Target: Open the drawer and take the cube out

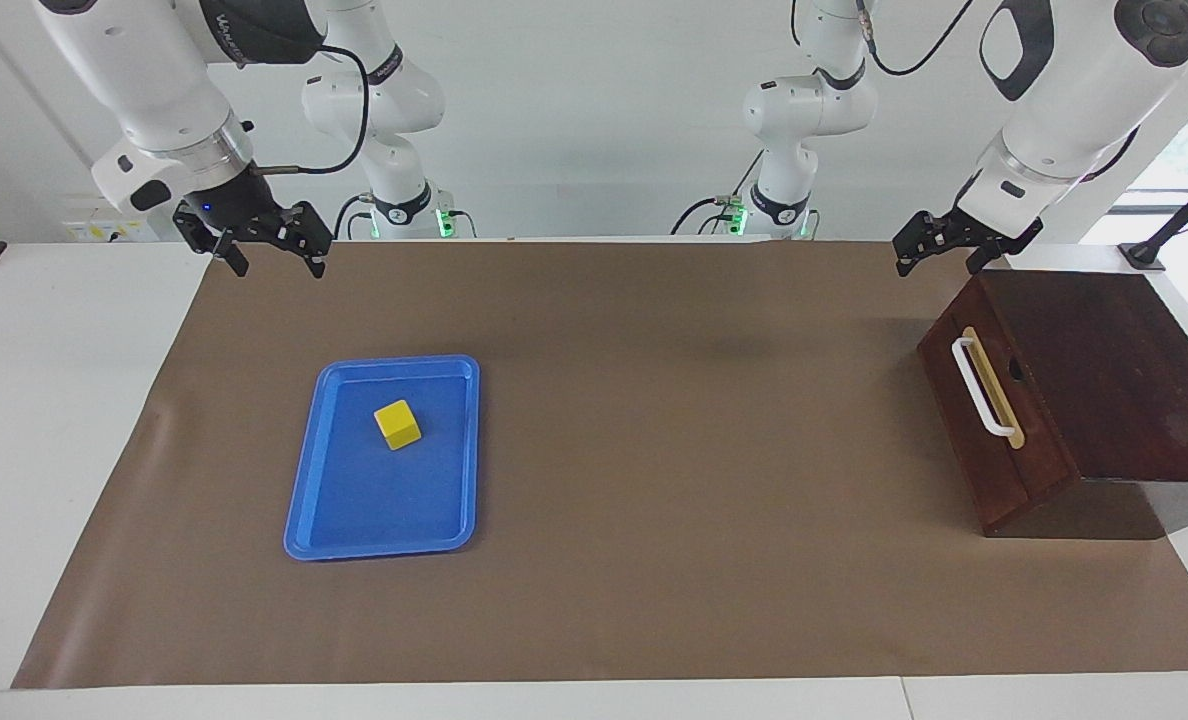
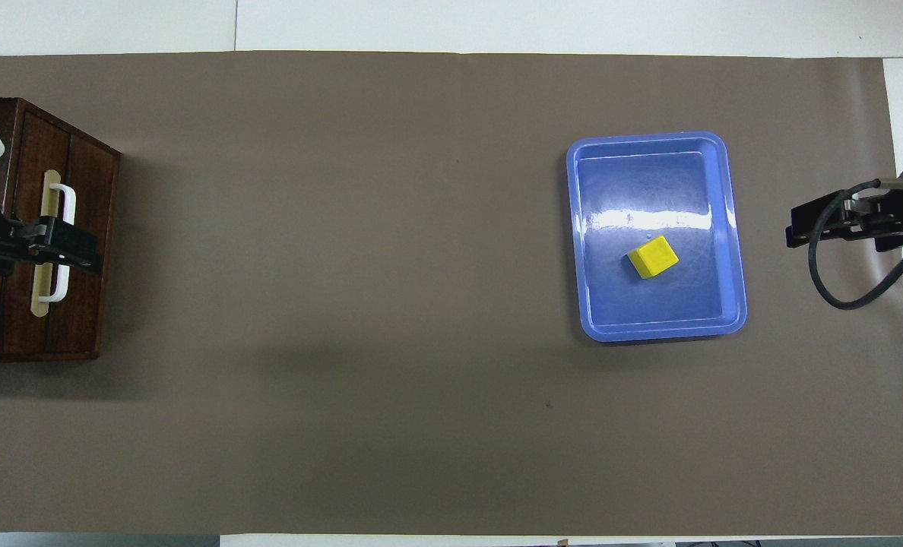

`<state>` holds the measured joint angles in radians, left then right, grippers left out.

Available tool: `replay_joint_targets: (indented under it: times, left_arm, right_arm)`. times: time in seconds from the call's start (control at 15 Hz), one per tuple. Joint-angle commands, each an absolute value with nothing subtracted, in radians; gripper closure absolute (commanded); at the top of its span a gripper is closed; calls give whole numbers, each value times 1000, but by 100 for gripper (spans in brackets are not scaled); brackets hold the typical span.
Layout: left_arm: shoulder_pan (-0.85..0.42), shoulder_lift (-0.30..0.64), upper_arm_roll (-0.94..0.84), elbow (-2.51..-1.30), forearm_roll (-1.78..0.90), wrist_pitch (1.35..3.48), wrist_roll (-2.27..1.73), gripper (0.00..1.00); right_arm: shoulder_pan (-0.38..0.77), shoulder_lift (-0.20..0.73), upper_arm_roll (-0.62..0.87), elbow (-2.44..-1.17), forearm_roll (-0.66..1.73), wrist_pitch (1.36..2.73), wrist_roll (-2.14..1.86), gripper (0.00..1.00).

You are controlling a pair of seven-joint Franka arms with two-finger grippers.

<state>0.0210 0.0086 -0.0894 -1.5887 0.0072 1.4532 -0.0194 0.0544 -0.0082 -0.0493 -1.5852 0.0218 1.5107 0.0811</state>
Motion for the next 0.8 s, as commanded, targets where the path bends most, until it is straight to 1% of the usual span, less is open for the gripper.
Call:
replay_joint_targets:
  times: [0.0, 0.73]
  left_arm:
    - [28, -5, -87, -1589, -11, 1456, -15, 0]
    - [28, -3, -86, -1589, -12, 1465, -15, 0]
  right_arm:
    - [40, -37, -44, -1623, 8, 1534, 52, 0]
    - [34, -38, -46, -1629, -3, 1520, -18, 0]
